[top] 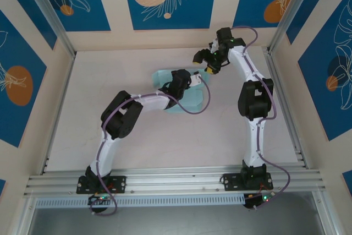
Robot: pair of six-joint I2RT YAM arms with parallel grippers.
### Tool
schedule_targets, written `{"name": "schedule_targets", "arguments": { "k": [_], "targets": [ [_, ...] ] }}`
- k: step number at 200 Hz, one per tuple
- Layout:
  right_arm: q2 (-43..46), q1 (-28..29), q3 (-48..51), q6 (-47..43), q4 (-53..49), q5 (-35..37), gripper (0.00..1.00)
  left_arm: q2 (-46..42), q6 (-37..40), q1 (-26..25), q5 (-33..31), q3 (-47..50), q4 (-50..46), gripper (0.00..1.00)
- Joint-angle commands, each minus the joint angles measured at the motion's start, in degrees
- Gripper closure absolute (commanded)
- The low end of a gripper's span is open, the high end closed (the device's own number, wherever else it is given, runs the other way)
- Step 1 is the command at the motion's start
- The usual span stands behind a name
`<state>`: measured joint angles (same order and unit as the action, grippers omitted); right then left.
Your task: Fold the paper box
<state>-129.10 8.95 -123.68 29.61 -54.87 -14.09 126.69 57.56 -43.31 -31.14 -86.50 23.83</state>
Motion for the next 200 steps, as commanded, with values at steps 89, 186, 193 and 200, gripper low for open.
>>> {"name": "schedule_targets", "arguments": {
  "k": [89,186,193,200],
  "targets": [
    [24.5,-2.5,28.9,6.2,16.1,-6.0,0.36,-0.7,2.8,-0.5,-1.1,3.2,5.5,1.00],
    [9.6,4.9,11.1,6.0,6.1,0.8,0.29,1.2,10.1,-0.9,-3.1,5.7,18.4,1.00],
    [9.3,4.9,11.1,5.9,5.9,1.8,0.28,1.3,10.7,-1.1,-3.0,5.8,19.1,1.00],
    [8.9,4.9,10.9,5.5,5.7,2.6,0.28,1.4,11.2,-1.2,-2.8,5.9,19.6,1.00]
  ]
}}
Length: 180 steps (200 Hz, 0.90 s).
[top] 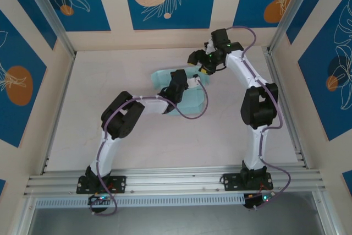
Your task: Fold the paper box
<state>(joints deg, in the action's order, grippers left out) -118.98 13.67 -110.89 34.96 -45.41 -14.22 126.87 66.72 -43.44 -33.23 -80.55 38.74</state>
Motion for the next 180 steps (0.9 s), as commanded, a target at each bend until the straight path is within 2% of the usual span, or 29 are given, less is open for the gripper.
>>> {"name": "schedule_targets", "arguments": {
  "k": [1,42,77,113,128,164,172,180],
  "targets": [
    [-1.3,0.1,-1.9,0.1,-3.8,2.8,0.27,1.3,2.1,-1.0,-0.8,-0.1,4.7,1.00],
    [-5.6,0.1,-6.6,-2.0,-6.8,4.7,0.24,1.8,3.3,-1.3,-0.6,0.0,5.9,1.00],
    [-8.5,-0.4,-8.5,-1.5,-5.6,-0.5,0.24,2.3,3.9,-1.5,-0.6,-0.4,6.1,1.00],
    [-12.5,-0.5,-13.8,-2.9,-8.1,-1.6,0.25,2.5,4.6,-1.9,0.3,0.0,6.5,1.00],
    [-13.3,-0.7,-14.3,-2.9,-7.5,-3.2,0.30,2.5,4.5,-2.0,0.8,0.1,6.6,1.00],
    [-13.5,-1.0,-11.3,-0.8,-2.7,-8.2,0.61,2.4,3.0,-2.4,1.2,0.0,6.3,1.00],
    [-13.1,-1.0,-10.1,-0.2,-1.4,-8.7,0.68,1.8,2.3,-2.4,1.6,0.6,6.2,0.93],
    [-12.5,-1.1,-8.9,0.3,-0.2,-9.1,0.70,0.7,1.4,-2.4,2.2,1.4,6.0,0.81]
  ]
}}
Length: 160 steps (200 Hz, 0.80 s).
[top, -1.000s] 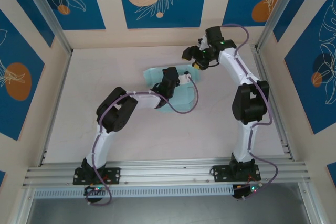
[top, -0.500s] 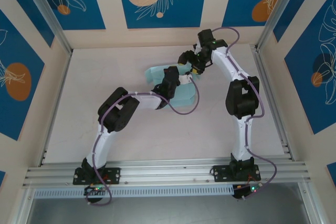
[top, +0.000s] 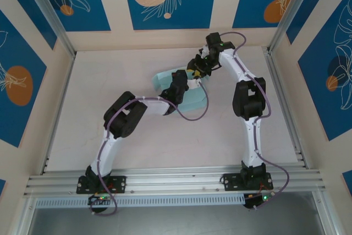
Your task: Fold the paper box
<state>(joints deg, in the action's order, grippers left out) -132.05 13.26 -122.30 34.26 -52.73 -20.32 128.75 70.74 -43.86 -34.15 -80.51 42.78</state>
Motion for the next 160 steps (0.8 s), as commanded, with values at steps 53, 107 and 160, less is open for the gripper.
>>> {"name": "schedule_targets", "arguments": {
  "k": [53,107,160],
  "targets": [
    [2.4,-1.4,6.0,2.3,11.5,-4.1,0.82,-15.2,-12.5,-2.1,13.7,13.3,-3.0,0.43],
    [4.0,-1.2,9.6,2.1,14.4,-4.8,0.84,-29.4,-33.9,-0.9,12.2,12.5,-21.7,0.25],
    [10.1,-1.9,16.2,-3.2,14.7,-2.6,0.82,-27.8,-67.8,13.5,25.8,-5.2,-65.1,0.25]
  ]
}}
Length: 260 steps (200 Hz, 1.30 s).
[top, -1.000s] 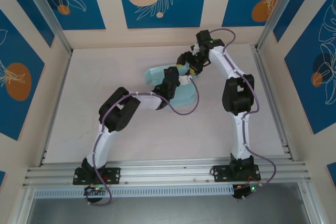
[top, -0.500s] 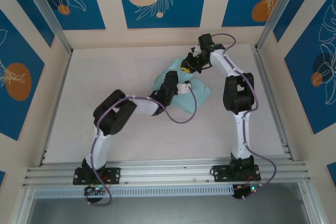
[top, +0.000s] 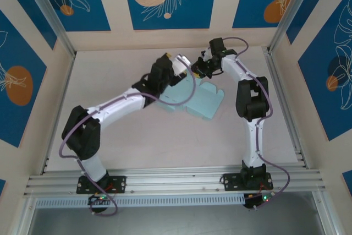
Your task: Fold the paper box
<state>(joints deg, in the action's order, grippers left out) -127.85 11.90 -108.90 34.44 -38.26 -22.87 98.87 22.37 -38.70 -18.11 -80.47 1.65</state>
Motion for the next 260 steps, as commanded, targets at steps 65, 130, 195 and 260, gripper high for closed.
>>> {"name": "schedule_targets", "arguments": {
  "k": [65,130,195,260],
  "targets": [
    [12.9,-3.3,10.4,-5.5,3.9,0.2,0.72,16.2,-22.5,15.0,27.9,-11.0,-26.9,0.32],
    [15.4,-4.0,12.0,-5.8,4.8,0.4,0.69,27.0,-22.0,15.1,27.5,-20.8,-32.0,0.42],
    [17.5,-7.5,15.8,-4.8,7.1,0.2,0.67,28.1,-21.3,14.9,30.4,-19.3,-33.1,0.52],
    [16.8,-8.4,19.3,-5.9,7.4,2.5,0.64,28.4,-19.8,14.5,25.9,-18.1,-30.9,0.87]
  ]
}}
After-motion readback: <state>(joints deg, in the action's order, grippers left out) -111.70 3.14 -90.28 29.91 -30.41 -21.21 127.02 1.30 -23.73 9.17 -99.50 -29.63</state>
